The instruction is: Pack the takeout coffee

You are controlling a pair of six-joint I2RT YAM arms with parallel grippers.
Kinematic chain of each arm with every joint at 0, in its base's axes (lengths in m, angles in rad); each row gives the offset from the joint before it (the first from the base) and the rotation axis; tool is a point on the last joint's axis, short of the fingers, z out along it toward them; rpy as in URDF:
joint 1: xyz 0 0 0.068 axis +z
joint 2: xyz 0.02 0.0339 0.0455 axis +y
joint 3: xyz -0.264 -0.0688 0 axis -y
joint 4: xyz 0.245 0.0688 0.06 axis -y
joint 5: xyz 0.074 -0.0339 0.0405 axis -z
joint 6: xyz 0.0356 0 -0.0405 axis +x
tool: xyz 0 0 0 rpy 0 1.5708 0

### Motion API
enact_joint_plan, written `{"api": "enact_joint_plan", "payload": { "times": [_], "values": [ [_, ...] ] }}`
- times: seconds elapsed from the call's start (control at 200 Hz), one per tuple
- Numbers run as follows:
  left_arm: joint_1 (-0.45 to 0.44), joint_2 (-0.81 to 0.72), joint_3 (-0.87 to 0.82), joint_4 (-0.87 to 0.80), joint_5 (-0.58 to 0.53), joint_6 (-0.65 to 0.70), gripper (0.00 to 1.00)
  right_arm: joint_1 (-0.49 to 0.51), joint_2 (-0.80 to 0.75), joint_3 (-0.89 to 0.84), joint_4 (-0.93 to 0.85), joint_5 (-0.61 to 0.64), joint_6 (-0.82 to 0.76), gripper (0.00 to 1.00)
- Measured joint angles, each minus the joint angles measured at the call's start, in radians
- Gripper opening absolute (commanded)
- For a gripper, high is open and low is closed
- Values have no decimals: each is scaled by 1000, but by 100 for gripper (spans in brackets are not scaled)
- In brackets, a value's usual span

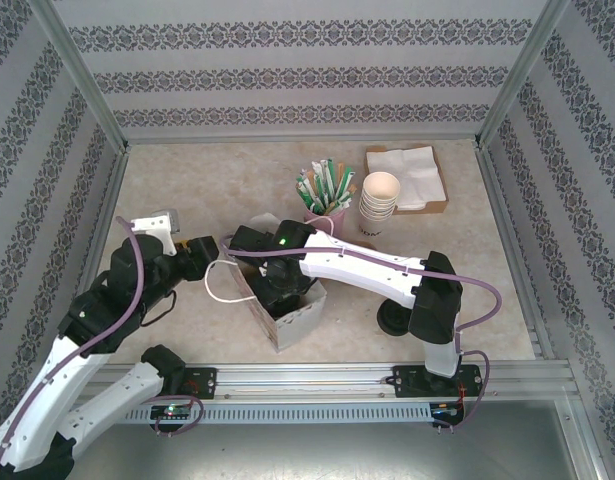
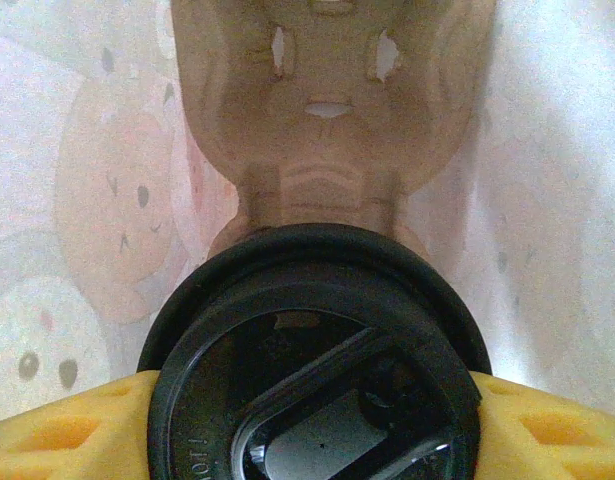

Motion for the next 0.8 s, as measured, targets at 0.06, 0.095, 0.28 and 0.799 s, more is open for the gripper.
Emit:
{"api": "enact_joint_plan", "payload": {
  "times": [0.06, 0.095, 0.28, 0.799],
  "values": [
    [0, 13, 0, 0, -4, 2, 61, 0, -5, 2, 4, 6, 0, 52],
    [0, 18, 0, 0, -4, 2, 62, 0, -10, 2, 11, 13, 0, 52],
    [0, 39, 0, 0, -5, 2, 65, 0, -55, -25, 73, 43, -1, 52],
    [0, 54, 0, 0, -12, 2, 66, 0, -58, -92, 131, 40, -5, 52]
  ]
}}
